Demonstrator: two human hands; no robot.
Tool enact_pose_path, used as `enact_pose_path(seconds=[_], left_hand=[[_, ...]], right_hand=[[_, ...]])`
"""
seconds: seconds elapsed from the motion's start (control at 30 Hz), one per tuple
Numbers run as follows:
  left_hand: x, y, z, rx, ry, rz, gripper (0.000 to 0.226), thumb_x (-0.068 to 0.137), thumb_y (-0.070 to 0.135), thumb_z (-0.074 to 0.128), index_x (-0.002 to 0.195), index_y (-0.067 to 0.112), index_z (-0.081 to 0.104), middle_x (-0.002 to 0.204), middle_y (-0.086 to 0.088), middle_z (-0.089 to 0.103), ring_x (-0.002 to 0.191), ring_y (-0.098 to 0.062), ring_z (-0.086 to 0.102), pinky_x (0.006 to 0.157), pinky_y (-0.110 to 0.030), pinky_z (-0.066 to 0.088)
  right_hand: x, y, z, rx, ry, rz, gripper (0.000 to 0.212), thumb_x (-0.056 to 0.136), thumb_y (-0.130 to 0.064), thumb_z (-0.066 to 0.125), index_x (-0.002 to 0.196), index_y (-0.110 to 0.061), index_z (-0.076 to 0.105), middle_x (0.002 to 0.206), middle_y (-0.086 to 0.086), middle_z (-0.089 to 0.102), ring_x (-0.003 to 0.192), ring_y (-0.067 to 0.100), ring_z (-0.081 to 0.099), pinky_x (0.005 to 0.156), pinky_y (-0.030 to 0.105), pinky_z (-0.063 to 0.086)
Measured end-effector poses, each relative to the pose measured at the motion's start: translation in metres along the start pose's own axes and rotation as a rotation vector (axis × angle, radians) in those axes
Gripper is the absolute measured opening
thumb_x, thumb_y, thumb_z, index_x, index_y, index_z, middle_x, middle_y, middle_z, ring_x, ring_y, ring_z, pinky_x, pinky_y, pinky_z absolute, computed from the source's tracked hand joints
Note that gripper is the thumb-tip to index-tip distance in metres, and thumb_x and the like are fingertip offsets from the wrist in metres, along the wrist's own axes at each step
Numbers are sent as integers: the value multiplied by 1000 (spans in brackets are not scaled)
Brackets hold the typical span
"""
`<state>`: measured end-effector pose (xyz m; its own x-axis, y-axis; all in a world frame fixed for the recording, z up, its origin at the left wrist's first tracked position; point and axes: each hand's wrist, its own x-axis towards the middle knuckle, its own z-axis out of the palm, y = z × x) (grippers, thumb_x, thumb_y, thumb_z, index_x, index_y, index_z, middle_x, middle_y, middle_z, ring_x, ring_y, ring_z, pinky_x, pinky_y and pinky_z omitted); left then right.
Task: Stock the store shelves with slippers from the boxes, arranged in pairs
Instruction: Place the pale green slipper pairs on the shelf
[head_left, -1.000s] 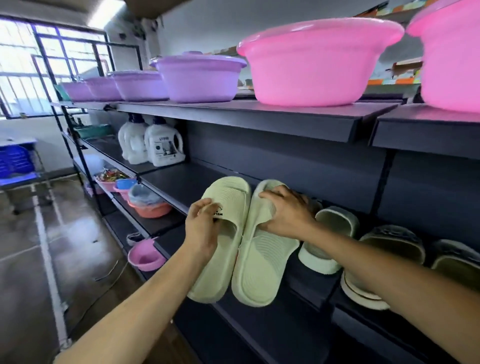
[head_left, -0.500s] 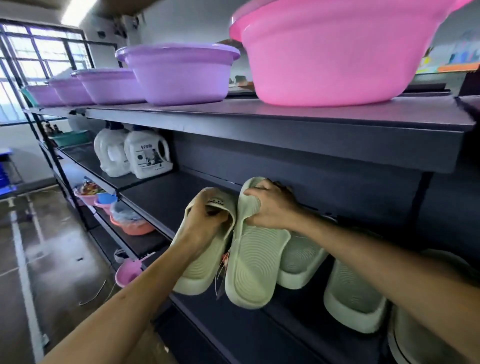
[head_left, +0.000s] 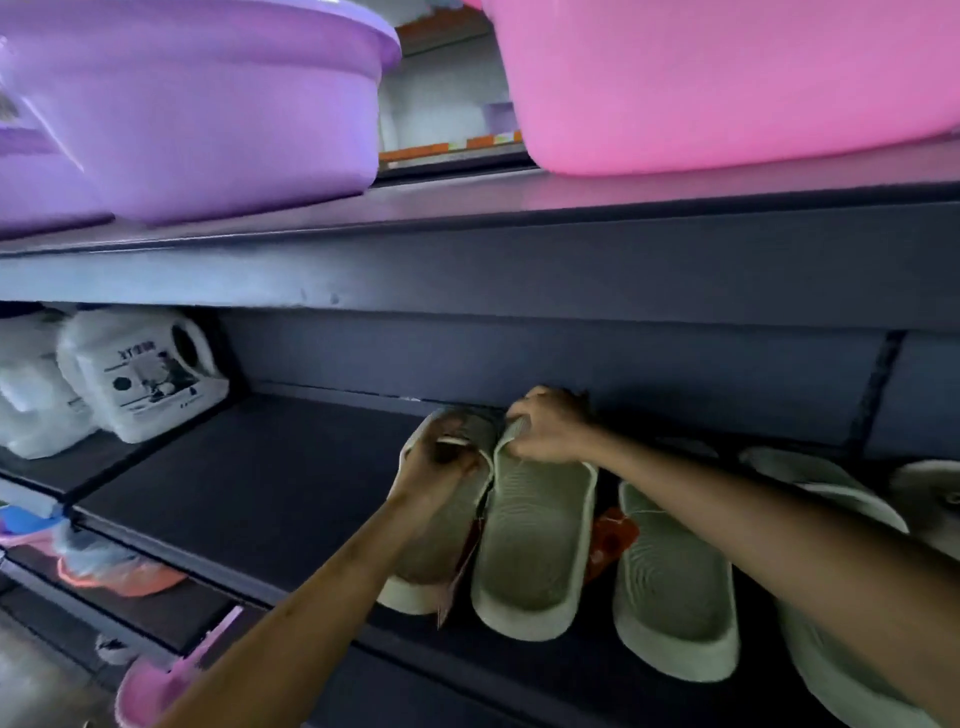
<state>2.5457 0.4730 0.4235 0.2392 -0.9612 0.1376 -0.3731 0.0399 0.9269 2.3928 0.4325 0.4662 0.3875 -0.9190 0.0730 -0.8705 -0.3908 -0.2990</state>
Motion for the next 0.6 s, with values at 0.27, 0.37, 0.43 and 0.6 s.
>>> enact_pose_path(seconds=[0.27, 0.37, 0.43, 0.6], left_hand=[[22, 9, -22, 432, -231, 151, 16, 84, 20, 57, 98, 28, 58, 86, -3, 71, 73, -22, 71, 72, -36, 58], [31, 10, -26, 838, -142, 424, 28, 88, 35, 52, 115, 34, 55, 114, 3, 63, 106, -26, 60, 85, -36, 50], [37, -1, -24, 948, -346, 373, 41, 92, 45, 45, 133, 39, 42, 143, 9, 39, 134, -24, 32, 101, -42, 36], [44, -16, -16, 922, -444, 286, 51, 93, 51, 39, 141, 43, 24, 154, 13, 13, 140, -25, 9, 103, -45, 22]], right_hand=[[12, 9, 18, 8, 3, 123, 44, 81, -41, 58, 124, -29, 54, 133, 2, 49, 126, 24, 43, 104, 40, 31], [14, 5, 17, 2, 64, 143, 43, 79, -39, 61, 120, -27, 57, 128, 2, 54, 123, 24, 47, 100, 37, 35], [15, 3, 14, 17, 97, 165, 45, 77, -40, 61, 121, -27, 57, 128, 0, 55, 120, 22, 49, 99, 36, 38], [14, 0, 17, 69, -39, 181, 47, 83, -40, 56, 126, -21, 53, 135, 4, 48, 124, 24, 45, 99, 33, 38]])
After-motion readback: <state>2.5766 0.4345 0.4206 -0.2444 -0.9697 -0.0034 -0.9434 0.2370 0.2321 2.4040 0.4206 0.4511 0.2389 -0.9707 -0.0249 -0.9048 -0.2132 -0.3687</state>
